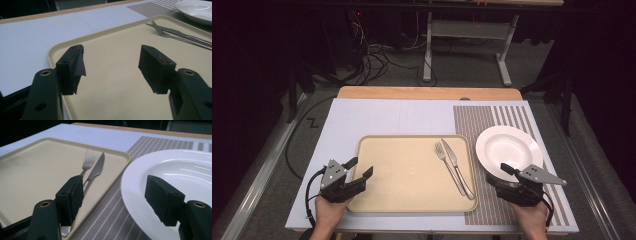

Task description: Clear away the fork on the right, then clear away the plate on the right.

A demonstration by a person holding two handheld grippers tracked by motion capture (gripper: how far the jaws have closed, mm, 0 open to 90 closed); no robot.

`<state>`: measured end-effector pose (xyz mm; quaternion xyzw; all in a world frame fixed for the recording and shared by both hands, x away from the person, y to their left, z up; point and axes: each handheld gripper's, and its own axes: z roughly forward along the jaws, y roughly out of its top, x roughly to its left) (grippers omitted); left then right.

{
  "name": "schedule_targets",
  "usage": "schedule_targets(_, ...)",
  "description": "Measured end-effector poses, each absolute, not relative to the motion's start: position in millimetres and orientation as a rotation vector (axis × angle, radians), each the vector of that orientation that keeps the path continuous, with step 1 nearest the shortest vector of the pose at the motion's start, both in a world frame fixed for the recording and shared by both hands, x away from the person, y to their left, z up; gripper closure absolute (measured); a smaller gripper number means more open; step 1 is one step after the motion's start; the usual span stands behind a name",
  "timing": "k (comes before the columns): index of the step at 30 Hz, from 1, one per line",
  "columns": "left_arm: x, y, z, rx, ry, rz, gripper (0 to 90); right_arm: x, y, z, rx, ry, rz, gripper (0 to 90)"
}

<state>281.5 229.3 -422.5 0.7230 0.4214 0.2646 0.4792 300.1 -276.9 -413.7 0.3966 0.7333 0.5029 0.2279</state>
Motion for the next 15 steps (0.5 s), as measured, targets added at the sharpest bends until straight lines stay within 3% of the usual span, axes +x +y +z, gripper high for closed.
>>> schedule_targets(15,278.5,232.4,-422.1,1.755,1.031,0.648,37.6,286.9,-298.7,-423.9,1.151,1.951,1.359,32.5)
